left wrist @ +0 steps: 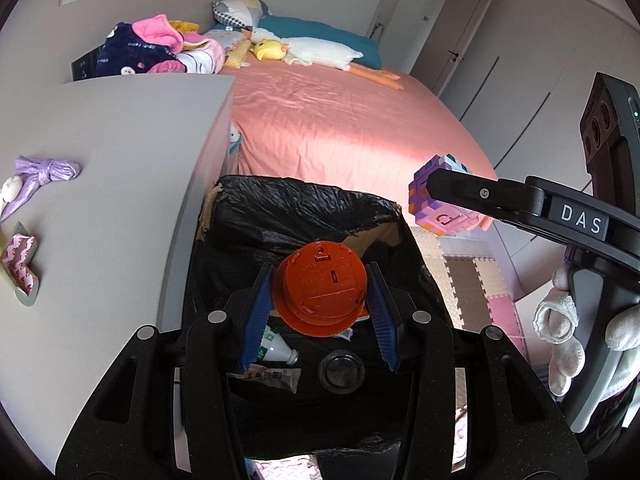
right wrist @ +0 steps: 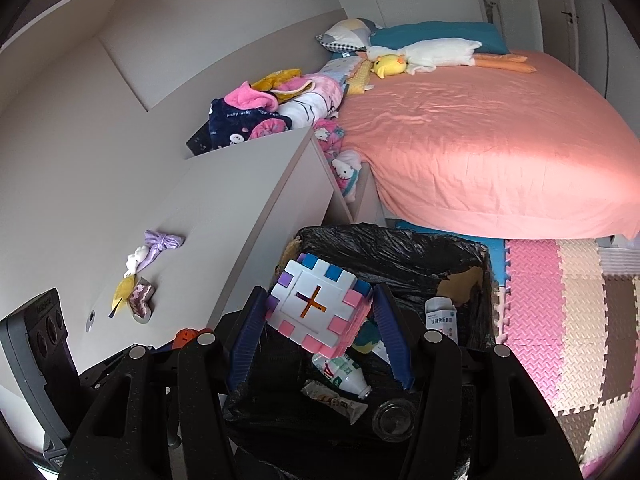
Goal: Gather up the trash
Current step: 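Carry the orange lid and toy block over the trash bag and release both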
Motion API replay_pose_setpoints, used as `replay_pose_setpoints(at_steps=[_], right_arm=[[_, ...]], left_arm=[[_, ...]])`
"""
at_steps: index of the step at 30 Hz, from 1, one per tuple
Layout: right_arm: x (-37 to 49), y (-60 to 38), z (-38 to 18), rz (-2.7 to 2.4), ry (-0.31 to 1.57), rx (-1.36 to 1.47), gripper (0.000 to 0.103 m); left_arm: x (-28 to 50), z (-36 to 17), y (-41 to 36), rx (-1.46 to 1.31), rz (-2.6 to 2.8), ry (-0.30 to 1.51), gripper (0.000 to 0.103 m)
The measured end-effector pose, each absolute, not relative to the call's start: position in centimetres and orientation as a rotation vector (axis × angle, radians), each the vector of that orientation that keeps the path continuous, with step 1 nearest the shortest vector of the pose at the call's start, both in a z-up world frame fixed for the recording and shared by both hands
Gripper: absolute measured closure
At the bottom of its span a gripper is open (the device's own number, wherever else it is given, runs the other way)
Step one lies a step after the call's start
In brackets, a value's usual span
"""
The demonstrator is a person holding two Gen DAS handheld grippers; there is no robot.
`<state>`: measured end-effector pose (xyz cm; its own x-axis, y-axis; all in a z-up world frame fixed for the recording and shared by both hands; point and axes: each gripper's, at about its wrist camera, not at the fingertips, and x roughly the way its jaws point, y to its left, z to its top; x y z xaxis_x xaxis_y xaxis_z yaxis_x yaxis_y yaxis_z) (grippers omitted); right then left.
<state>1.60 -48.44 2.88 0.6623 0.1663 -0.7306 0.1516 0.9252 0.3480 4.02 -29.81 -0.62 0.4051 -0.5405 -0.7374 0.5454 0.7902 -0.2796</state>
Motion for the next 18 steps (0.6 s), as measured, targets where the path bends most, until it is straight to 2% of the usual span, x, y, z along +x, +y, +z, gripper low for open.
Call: replay_pose_setpoints(at_steps=[18], right_arm=[[1.1, -51.1, 2.0, -0.051, 0.864, 0.423, 0.047]], left_arm=[[3.8, -1.3, -33.6, 0.048, -0.765, 0.953, 0.058]])
